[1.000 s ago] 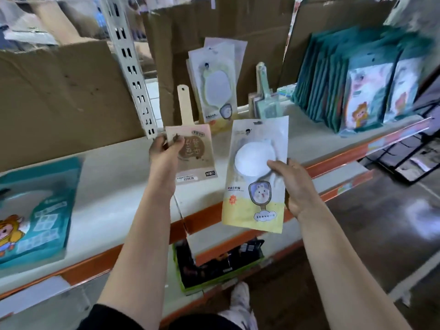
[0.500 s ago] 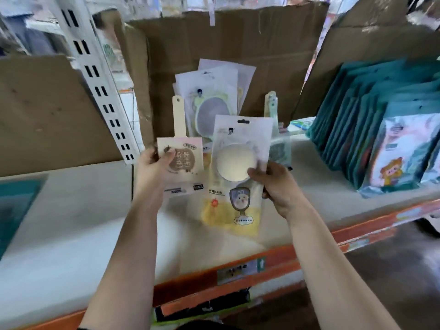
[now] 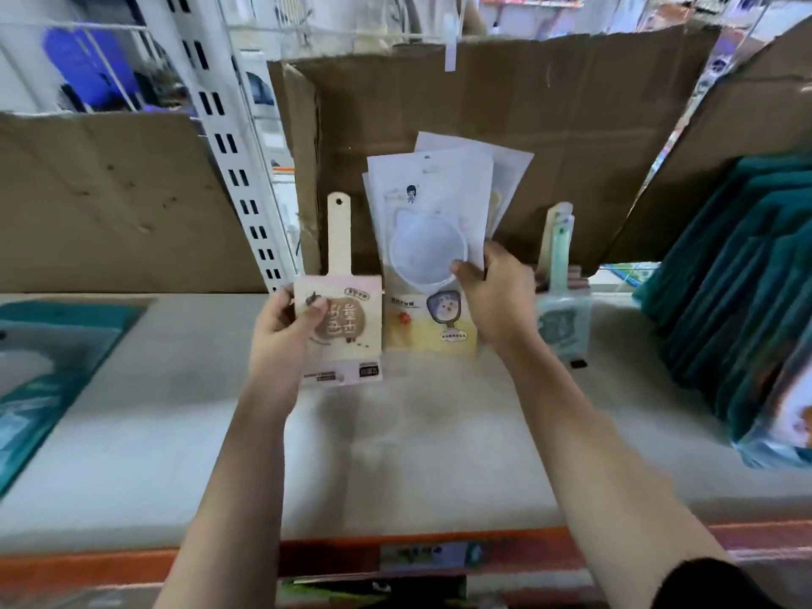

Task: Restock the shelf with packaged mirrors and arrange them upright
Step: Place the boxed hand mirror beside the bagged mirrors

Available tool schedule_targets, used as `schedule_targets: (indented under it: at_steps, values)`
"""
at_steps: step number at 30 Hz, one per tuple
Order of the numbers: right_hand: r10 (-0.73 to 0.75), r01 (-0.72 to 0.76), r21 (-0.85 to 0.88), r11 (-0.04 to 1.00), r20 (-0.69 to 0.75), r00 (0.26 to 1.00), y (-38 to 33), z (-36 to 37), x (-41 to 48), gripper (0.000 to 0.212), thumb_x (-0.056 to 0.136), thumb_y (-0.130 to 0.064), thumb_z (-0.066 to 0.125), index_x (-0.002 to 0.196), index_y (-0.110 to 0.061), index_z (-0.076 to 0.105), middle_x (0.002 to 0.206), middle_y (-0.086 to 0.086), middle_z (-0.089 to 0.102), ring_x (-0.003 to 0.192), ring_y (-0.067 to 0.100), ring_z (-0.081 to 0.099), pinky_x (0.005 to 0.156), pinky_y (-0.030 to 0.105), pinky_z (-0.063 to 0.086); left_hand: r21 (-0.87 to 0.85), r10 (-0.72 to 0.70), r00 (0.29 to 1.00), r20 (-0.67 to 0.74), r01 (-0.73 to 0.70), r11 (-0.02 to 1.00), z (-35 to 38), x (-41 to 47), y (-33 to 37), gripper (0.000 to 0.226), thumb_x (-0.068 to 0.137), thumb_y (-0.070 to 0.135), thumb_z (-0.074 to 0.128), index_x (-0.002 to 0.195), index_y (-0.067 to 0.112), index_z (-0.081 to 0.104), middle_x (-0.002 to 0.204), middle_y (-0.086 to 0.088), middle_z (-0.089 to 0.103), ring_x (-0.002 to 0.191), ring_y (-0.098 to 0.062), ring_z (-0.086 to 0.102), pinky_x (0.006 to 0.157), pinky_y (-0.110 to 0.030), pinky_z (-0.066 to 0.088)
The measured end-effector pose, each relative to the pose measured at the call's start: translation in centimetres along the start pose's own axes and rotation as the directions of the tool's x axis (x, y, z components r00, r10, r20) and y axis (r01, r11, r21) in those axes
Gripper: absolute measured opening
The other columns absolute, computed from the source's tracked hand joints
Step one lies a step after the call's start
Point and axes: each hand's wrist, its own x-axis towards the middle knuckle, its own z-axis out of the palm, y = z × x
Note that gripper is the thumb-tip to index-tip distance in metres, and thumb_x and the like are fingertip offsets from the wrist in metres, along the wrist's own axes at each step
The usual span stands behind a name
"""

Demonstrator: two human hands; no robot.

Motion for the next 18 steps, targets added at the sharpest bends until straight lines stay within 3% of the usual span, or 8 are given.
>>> schedule_targets:
  at_steps: [3,6,10,14,18]
  values:
    - [-0.037,0.035,-0.120,0.992,-0.014,0.999,0.7,0.5,-0.1,0.036,0.092,-0.030,0.057,0.117,-0.006,0.051,0.110,0.017,0.063,0.101,0.038,0.057,0.072,0.036,0.040,0.004,0.004,1.000,0.009,-0.004,1.000,0.5,-1.0,-0.3,0.017,0.089,-0.001,0.055,0.094,0.014,0.059,0.094,-0.007,0.068,0.084,-0.022,0.065,0.077,-0.037,0.055]
    - [-0.097,0.092,-0.103,0.990,-0.046,0.994,0.8,0.4,0.2,0.049,0.088,-0.026,0.063,0.128,-0.005,0.043,0.125,0.016,0.050,0.111,0.034,0.051,0.081,0.037,0.040,0.047,0.041,0.998,0.043,-0.043,0.998,1.3,-1.6,0.0,0.018,0.088,-0.002,0.057,0.092,0.016,0.056,0.089,0.000,0.068,0.083,-0.016,0.066,0.072,-0.029,0.054]
    - [-0.144,0.147,0.032,0.989,-0.083,0.986,1.5,-0.2,-0.4,0.047,0.086,-0.017,0.064,0.127,-0.008,0.045,0.127,0.012,0.044,0.109,0.030,0.051,0.087,0.034,0.040,0.082,0.087,0.995,0.051,-0.091,0.992,2.8,-2.1,0.1,0.015,0.088,0.002,0.058,0.095,0.015,0.055,0.095,-0.006,0.065,0.093,-0.023,0.062,0.080,-0.041,0.050]
    - [-0.155,0.168,0.107,0.980,-0.119,0.981,3.0,-2.2,-1.3,0.050,0.087,-0.016,0.064,0.132,-0.010,0.043,0.135,0.010,0.041,0.105,0.014,0.049,0.084,0.014,0.031,0.110,0.086,0.996,0.029,-0.089,0.990,6.3,-2.4,-1.0,0.016,0.088,0.003,0.059,0.092,0.018,0.057,0.092,-0.005,0.066,0.090,-0.023,0.064,0.082,-0.043,0.050]
    - [-0.062,0.079,0.107,0.991,-0.153,0.986,6.2,-5.2,-1.5,0.047,0.088,-0.015,0.063,0.131,-0.011,0.044,0.133,0.007,0.042,0.100,0.004,0.039,0.083,0.014,0.038,0.183,0.129,0.991,-0.020,-0.123,0.975,12.4,-2.9,-2.9,0.013,0.089,0.007,0.059,0.091,0.020,0.059,0.085,0.010,0.066,0.076,-0.002,0.062,0.069,-0.016,0.050]
